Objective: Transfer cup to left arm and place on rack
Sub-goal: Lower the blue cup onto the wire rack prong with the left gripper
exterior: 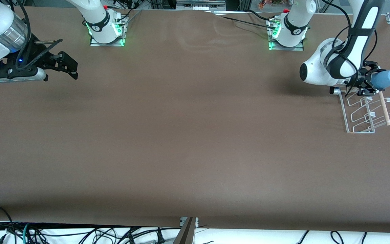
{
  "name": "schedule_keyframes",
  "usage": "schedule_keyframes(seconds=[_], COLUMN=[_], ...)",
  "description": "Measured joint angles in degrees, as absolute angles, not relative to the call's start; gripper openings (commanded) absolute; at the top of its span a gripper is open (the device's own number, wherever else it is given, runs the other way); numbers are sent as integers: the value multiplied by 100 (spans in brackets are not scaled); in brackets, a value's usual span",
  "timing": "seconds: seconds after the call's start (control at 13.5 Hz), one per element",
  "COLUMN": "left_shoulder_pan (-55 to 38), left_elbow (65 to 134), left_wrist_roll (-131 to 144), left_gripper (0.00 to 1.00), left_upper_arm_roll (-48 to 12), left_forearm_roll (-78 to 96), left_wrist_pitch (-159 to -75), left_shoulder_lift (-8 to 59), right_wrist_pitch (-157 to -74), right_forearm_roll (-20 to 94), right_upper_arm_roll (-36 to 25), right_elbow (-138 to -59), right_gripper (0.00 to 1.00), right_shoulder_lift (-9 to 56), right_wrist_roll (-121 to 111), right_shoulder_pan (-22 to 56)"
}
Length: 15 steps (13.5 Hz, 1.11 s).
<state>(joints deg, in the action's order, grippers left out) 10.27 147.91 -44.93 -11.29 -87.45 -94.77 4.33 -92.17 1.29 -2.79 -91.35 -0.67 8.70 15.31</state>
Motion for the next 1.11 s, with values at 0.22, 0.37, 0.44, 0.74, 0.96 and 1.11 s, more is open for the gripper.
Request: schedule_keyframes(seconds=[0.22,0.37,0.44,0.74,0.96,1.11], left_shoulder_pan=[1036,1089,1140,1296,1296,1296], left_elbow=[14968,15082,15125,15170,15176,15176], left_wrist_roll=[-4184,-4040,-3994,-3818,-3590,-3511], left_gripper=[0,0,0,0,0,0], left_upper_arm_roll=[-1131,-1131,-1131,-1129,-1134,-1135], left_forearm_roll=[-8917,-9055,-9161,-9366,-9366,-9366], left_wrist_pitch=[-9502,-9632,-9729,-9867,-9883,-9883], left_shoulder_lift=[431,433,434,477,641,729], right_wrist_pitch=[-9220,-9226,-9227,-9155,-8917,-8909], right_forearm_roll=[126,126,126,126,125,125], right_upper_arm_roll=[-276,-266,-256,-252,-257,-256], right_elbow=[-9135,-9135,-9134,-9043,-8951,-8877], right_gripper=[99,99,99,99,99,99], right_shoulder_lift=[-65,-65,-65,-77,-88,-90], right_wrist_roll=[844,836,835,833,833,833], right_shoulder_pan=[1529,1528,1529,1510,1488,1486])
